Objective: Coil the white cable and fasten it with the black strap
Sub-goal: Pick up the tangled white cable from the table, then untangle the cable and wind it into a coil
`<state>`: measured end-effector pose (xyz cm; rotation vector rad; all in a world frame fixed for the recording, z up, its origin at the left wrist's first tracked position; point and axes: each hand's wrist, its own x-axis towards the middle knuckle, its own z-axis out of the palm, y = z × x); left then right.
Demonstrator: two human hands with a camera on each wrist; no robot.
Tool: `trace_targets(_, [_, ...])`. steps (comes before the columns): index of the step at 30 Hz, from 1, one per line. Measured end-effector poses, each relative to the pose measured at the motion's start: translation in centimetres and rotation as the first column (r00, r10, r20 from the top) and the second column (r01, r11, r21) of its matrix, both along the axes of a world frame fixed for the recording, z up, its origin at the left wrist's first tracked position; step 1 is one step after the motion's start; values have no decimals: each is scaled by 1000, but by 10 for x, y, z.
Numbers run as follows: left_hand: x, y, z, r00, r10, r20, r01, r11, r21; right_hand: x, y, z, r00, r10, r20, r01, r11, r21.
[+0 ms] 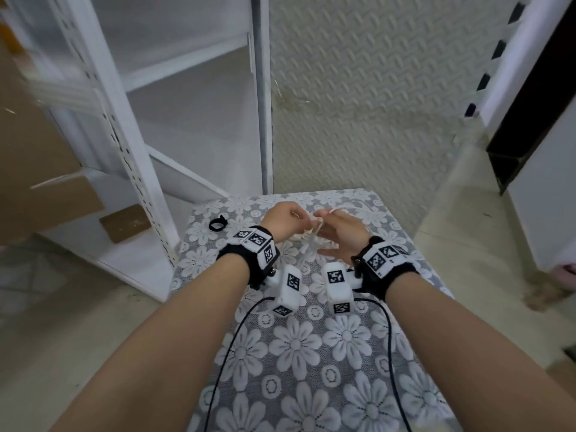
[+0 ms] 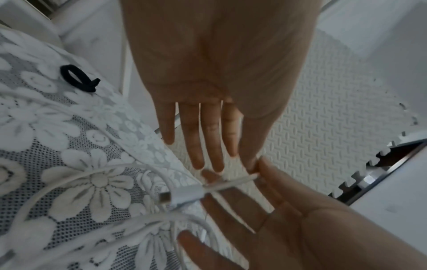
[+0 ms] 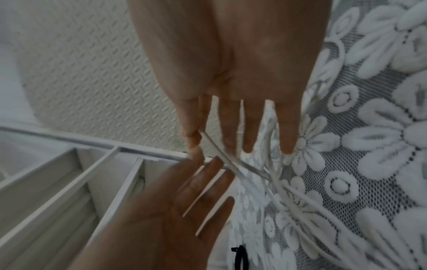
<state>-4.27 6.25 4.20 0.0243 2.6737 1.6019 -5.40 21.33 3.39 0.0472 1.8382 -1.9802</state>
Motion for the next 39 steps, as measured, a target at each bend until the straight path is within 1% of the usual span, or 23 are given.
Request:
trace_targets(2, [4,2,8,999,-35,-5,35,999,18,5,-2,10,998,46,-37,-39,984,176])
trace_targets(3, [6,2,11,997,-71,5,71,997,16,7,-4,15,997,56,-56,-42,974,220])
trace_targets(4, [7,2,13,996,-86,8,86,996,12,7,-5,19,995,65,-79,-45,970,241])
trace_targets(6, [10,0,17,999,-49,7,49,999,15,11,-5,28,992,74,-100,-48,970,240])
trace_targets(7, [12,0,21,1000,-28,8,28,999,38,14,-3,32,992,70,-101,-43,968,249])
trace_targets(9, [19,0,29,999,-37,13,35,992,121,21,1,42,990,46,-133,-8,962,272])
trace_targets(10, [25,0,35,999,-38,17,35,985,171,24,3,47,986,7,-167,38,963,265])
trace_targets(12, [36,-2,45,1000,-13,24,7,971,240,28,6,54,952,-153,-264,202,965,170])
trace_targets(14, [47,-6,53,998,-8,58,-7,965,263,31,9,61,870,-338,-358,374,927,32])
trace_targets(15, [51,-8,57,996,-20,89,-7,956,292,32,10,64,824,-393,-407,429,903,-3])
trace_targets(16, [56,-9,62,992,-32,120,-8,946,324,33,11,67,790,-405,-460,455,891,-2])
trace_targets(17, [60,-11,66,988,-42,151,-15,934,358,35,11,69,775,-370,-513,451,892,37])
trace_targets(18, [63,-12,71,983,-52,173,-18,924,381,38,11,71,777,-302,-552,423,900,103])
trace_targets(19, [67,-12,76,981,-60,186,-18,920,391,42,10,72,795,-207,-570,374,907,193])
trace_targets(21, [74,-10,82,984,-46,174,-23,928,371,46,8,70,844,-58,-533,261,913,314])
trace_targets(23, [79,-10,86,992,-13,126,-36,924,381,52,7,70,867,-20,-498,207,923,323])
trace_targets(25, [83,-10,88,995,9,96,-51,892,449,58,10,69,876,-42,-481,190,946,264])
trace_targets(28, [87,-14,89,990,36,135,-109,805,583,64,17,70,873,-27,-488,144,968,204])
trace_targets(31, [91,-15,88,985,14,170,-134,679,722,70,20,77,882,-62,-466,112,990,82])
trace_targets(34, [95,-13,88,980,-18,200,-162,516,841,76,18,87,911,-75,-406,65,997,-40])
trace_targets(37, [97,-8,93,972,5,233,-220,347,912,83,17,90,948,1,-319,-31,995,-90])
trace_targets(39, [97,-4,94,970,42,239,-242,241,940,87,16,88,962,29,-273,-61,992,-111])
